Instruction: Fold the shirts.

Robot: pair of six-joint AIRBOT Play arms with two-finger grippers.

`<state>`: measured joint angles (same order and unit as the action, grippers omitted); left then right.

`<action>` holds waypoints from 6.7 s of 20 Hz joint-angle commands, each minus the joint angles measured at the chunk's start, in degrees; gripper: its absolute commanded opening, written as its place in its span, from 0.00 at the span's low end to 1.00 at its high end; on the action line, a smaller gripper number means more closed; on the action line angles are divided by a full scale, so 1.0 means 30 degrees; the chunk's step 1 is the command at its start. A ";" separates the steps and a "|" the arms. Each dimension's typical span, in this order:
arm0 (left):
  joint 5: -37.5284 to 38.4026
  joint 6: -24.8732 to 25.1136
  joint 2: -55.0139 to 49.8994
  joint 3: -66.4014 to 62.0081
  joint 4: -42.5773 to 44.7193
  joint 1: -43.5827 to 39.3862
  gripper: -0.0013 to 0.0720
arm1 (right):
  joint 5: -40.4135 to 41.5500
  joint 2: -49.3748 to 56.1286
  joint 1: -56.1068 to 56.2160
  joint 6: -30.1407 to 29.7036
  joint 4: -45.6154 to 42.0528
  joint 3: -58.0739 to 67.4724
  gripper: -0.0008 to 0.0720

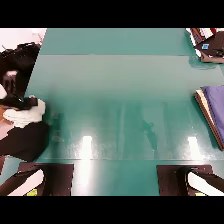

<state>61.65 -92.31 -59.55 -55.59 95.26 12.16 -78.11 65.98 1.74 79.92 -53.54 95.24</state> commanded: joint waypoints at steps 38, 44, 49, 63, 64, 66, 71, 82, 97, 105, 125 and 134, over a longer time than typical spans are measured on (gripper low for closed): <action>-0.2157 0.2601 -0.4481 -0.0510 -0.6980 -0.2805 0.75 | 0.3082 -0.5195 0.0015 0.0058 -0.0051 0.0000 0.03; -0.2987 0.5166 -0.7344 -0.0138 -1.2947 -0.2812 0.75 | 0.2965 -0.5195 0.0015 0.0357 -0.0444 0.0000 0.03; -0.3483 0.5275 -0.7839 -0.0204 -1.4251 -0.2827 0.07 | 0.0495 -0.4408 -0.0095 0.0364 -0.1727 0.0000 0.03; -0.1749 0.5282 -0.4473 -0.4881 -1.2801 -0.2827 0.05 | 0.4248 0.1887 0.5982 -0.1960 0.1800 -1.5460 0.61; -0.1537 0.5282 -0.4473 -0.4881 -1.2735 -0.2827 0.05 | 0.4925 0.2725 0.7009 -0.2528 0.2645 -1.5773 0.61; -0.1406 0.5282 -0.4473 -0.4881 -1.2735 -0.2827 0.05 | 0.5829 0.4306 0.8684 -0.3213 0.3730 -1.5584 0.61; -0.1173 0.5282 -0.4473 -0.4881 -1.2735 -0.2827 0.06 | 0.6470 0.7104 1.1125 -0.3388 0.3810 -1.2976 0.60; -0.0233 0.5289 -0.1770 -0.7839 -1.0856 -0.2827 0.05 | 0.3803 0.4269 0.9632 -0.0714 -0.3031 -0.7650 0.03; 0.1348 0.5435 0.4976 -2.0087 -1.2313 -0.2827 0.05 | 0.2892 -0.6149 0.1690 0.0357 -0.4226 0.3657 0.03; 0.3009 0.5209 0.2732 -1.6684 -1.1052 -0.2827 0.05 | -0.0729 -0.3606 0.0299 0.3548 -0.4204 0.0350 0.03; 0.2798 0.4685 -0.6076 -0.4881 -0.9602 -0.0714 0.84 | 0.1027 0.6885 0.2871 0.2470 -0.5515 -0.0925 0.61; -0.0459 0.5384 -0.3031 0.5231 -1.1679 -0.1413 0.84 | 0.1982 0.0095 0.1005 0.2484 -0.5464 -0.8568 0.61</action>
<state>64.20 -77.58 -69.87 -47.20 63.31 9.19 -73.60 71.77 6.28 87.44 -69.93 75.29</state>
